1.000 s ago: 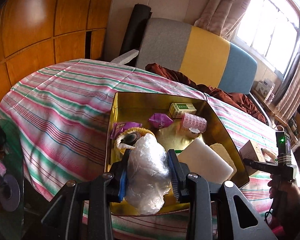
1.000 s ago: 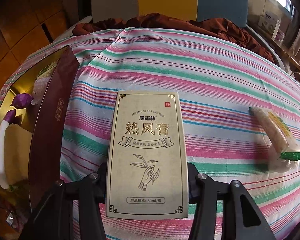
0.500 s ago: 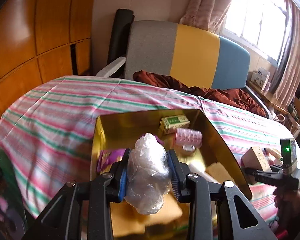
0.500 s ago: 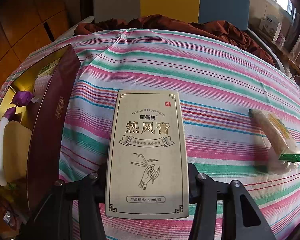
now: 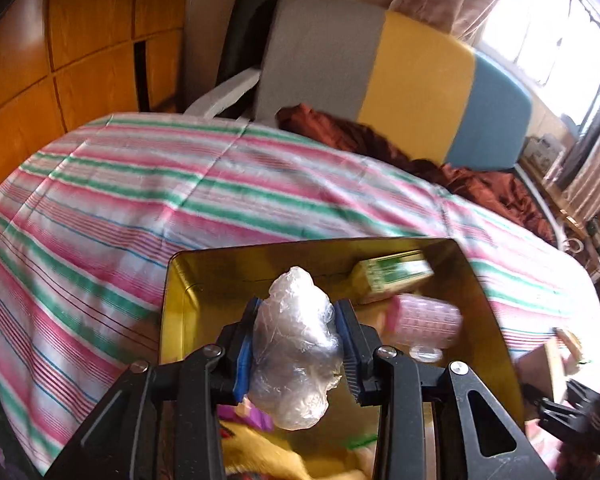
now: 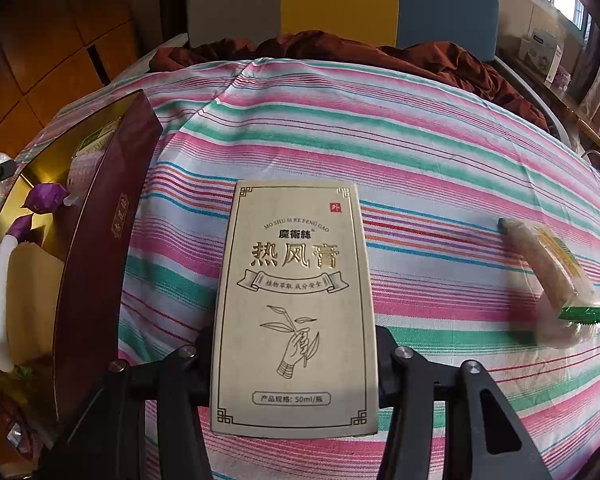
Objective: Organize objects
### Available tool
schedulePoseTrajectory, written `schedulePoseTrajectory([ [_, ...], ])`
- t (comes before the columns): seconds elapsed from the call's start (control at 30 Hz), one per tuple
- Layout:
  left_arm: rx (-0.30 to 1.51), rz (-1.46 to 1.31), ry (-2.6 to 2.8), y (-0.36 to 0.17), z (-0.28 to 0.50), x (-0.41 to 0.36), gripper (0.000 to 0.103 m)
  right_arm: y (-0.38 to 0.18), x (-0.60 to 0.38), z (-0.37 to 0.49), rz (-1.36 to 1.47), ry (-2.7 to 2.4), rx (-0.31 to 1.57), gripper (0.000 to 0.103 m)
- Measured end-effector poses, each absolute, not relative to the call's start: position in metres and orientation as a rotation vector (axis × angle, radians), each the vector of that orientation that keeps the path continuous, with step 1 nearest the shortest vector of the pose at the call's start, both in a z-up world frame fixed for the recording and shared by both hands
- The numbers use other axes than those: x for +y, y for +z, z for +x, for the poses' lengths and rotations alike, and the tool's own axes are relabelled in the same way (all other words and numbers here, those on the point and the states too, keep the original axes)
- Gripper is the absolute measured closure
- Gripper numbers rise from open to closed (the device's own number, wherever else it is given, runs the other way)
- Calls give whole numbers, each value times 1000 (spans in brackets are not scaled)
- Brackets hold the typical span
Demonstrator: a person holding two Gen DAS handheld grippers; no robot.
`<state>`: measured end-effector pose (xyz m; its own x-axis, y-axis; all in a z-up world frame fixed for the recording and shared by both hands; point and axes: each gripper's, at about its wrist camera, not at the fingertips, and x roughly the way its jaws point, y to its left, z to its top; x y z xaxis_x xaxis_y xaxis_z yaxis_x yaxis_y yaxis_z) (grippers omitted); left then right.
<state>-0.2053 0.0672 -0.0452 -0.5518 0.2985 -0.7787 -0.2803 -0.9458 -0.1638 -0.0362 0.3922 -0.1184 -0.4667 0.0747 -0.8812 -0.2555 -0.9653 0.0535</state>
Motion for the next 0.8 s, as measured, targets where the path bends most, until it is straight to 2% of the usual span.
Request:
schedulePoseTrajectory([
  [0.07, -29, -1293, 2515, -53, -213, 64, 62, -118, 392, -36, -1500, 2525, 264, 51],
  [0.1, -34, -1319, 2513, -57, -218, 61, 55, -118, 392, -36, -1499, 2525, 263, 51],
  [0.13, -45, -1346, 2519, -59, -221, 57, 41, -118, 391, -36, -1499, 2525, 262, 51],
  [0.2, -91, -1366, 2520, -60, -222, 49, 35, -118, 391, -37, -1497, 2526, 262, 51],
  [0.47, -227, -1271, 2628, -40, -193, 5, 34, -117, 390, -41, -1490, 2512, 259, 51],
  [0.8, -196, -1130, 2692, -25, -119, -25, 27, -85, 377, -56, -1434, 2564, 248, 51],
])
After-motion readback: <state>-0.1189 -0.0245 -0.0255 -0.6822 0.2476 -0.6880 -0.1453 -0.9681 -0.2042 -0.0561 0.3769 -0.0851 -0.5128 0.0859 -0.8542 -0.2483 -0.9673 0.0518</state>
